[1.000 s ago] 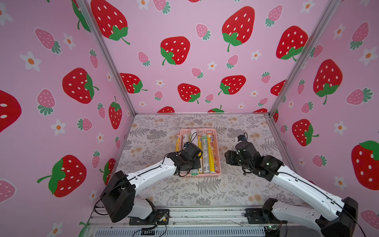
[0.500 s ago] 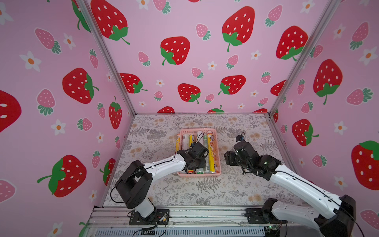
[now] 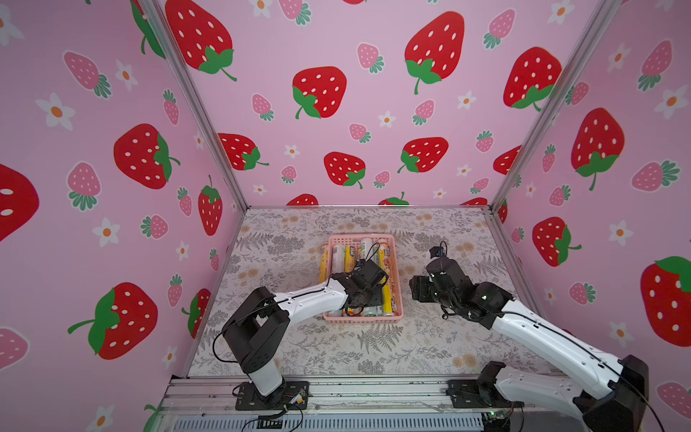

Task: Put the plastic wrap into the basket
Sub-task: Place the plastic wrap in the basket.

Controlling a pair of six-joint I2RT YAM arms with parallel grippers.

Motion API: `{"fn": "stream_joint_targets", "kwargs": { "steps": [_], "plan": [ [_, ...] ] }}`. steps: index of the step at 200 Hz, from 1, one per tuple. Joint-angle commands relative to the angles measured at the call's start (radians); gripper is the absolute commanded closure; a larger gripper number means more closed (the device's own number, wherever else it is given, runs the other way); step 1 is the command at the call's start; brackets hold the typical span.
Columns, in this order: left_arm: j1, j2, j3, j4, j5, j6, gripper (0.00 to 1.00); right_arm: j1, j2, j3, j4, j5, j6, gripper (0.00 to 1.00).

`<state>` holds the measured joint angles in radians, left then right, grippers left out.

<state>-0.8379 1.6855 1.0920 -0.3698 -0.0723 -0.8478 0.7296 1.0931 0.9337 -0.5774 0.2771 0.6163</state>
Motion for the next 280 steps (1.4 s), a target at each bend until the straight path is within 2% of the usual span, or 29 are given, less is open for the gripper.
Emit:
{"fn": "stream_joint_targets", "kwargs": {
  "steps": [1,35,87,130,155,189,206,236,280],
  "plan": [
    [-0.005,-0.025,0.051,-0.051,-0.030,0.039,0.28,-0.004,0.002,-0.001,0.006,-0.004,-0.006,0.32],
    [-0.006,-0.072,0.060,-0.110,-0.068,0.061,0.24,-0.004,0.002,0.002,0.010,-0.014,-0.001,0.32],
    [-0.005,-0.166,0.047,-0.205,-0.159,0.075,0.22,-0.003,0.008,0.007,0.012,-0.032,0.005,0.32],
    [0.036,-0.282,0.005,-0.290,-0.234,0.100,0.21,-0.003,0.008,0.005,0.012,-0.046,0.014,0.32],
    [0.110,-0.384,-0.059,-0.326,-0.242,0.111,0.20,-0.004,0.008,0.004,0.007,-0.046,0.017,0.32],
    [0.276,-0.580,-0.199,-0.301,-0.173,0.122,0.18,-0.003,0.017,0.002,0.007,-0.050,0.023,0.32],
    [0.368,-0.633,-0.241,-0.293,-0.111,0.146,0.17,-0.002,0.028,0.005,0.011,-0.056,0.025,0.32],
    [0.465,-0.600,-0.265,-0.290,-0.036,0.186,0.17,-0.003,0.045,0.002,0.027,-0.063,0.031,0.32],
    [0.546,-0.454,-0.272,-0.217,0.039,0.223,0.17,-0.001,0.062,0.013,0.022,-0.079,0.022,0.32]
  ]
}}
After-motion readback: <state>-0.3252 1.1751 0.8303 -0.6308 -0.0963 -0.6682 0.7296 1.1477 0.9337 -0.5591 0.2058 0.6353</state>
